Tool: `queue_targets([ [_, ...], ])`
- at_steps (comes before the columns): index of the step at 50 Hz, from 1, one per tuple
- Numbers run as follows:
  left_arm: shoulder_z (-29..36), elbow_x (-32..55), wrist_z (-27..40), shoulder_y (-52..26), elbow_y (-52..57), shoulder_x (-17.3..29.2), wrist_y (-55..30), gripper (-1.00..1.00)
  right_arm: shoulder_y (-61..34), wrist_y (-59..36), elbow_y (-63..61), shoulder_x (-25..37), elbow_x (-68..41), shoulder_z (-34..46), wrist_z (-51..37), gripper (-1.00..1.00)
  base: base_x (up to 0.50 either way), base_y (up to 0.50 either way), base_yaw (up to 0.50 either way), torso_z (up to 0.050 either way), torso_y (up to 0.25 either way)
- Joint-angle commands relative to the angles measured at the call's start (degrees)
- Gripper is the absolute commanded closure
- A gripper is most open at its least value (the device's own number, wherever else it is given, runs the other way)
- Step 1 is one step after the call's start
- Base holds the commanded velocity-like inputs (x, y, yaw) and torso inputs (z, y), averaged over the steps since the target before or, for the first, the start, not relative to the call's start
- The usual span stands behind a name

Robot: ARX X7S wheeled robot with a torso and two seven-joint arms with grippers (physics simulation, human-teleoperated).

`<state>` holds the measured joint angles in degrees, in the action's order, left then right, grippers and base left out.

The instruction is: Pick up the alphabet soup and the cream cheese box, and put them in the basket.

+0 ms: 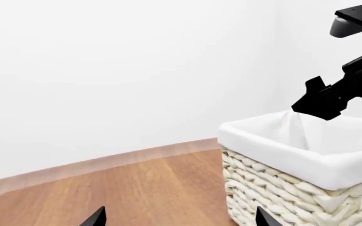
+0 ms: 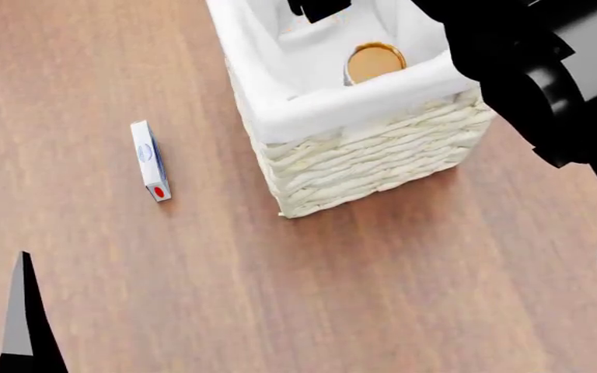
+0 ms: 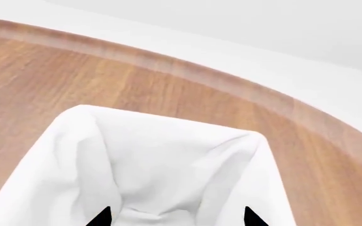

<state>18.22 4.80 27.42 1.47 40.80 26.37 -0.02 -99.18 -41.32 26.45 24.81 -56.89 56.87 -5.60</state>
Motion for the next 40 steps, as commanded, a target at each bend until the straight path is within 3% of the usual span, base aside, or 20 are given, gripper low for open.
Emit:
queue_targets([
  [1,0.1,-0.1,0.2,0.1,0.2,0.2,0.0,-1.00,-0.4,-0.2,0.1,-0.2,0.6,0.1,0.2,-1.00,0.00,0.00,0.00,0.000,0.000],
  [2,0.1,0.0,0.2,0.1,0.2,0.2,0.0,-1.00,0.0,0.0,-0.3,0.0,0.6,0.1,0.0,-1.00,0.00,0.00,0.00,0.000,0.000],
  [3,0.3,0.0,0.0,0.1,-0.6,0.1,0.5,-1.00,0.7,0.4,-8.9,6.1,-2.5,-3.9,-6.4,-1.00,0.00,0.00,0.00,0.000,0.000],
  [5,0.4,0.1,0.0,-0.2,-0.8,0.0,0.5,-1.00,1.7,0.4,-21.7,8.8,-4.6,-5.8,-9.2,-1.00,0.00,0.00,0.00,0.000,0.000],
  [16,0.9,0.3,-0.3,-1.0,-1.8,-0.2,0.3,-1.00,11.0,4.6,-49.6,21.6,-15.9,-15.9,-24.8,-1.00,0.00,0.00,0.00,0.000,0.000],
  [24,1.2,0.5,-0.7,-1.8,-2.1,-0.1,0.0,-1.00,26.9,14.7,-62.2,28.5,-4.7,-15.6,-32.6,-1.00,0.00,0.00,0.00,0.000,0.000],
  [27,1.0,0.6,-0.5,-1.8,-2.0,-0.1,-0.1,-1.00,33.8,19.3,-65.5,30.6,5.9,-13.8,-36.5,-1.00,0.00,0.00,0.00,0.000,0.000],
  [40,1.8,0.7,-1.3,-4.6,-2.0,-0.4,-1.8,-1.00,43.9,26.5,-73.0,33.7,14.0,-12.8,-42.8,-1.00,0.00,0.00,0.00,0.000,0.000],
])
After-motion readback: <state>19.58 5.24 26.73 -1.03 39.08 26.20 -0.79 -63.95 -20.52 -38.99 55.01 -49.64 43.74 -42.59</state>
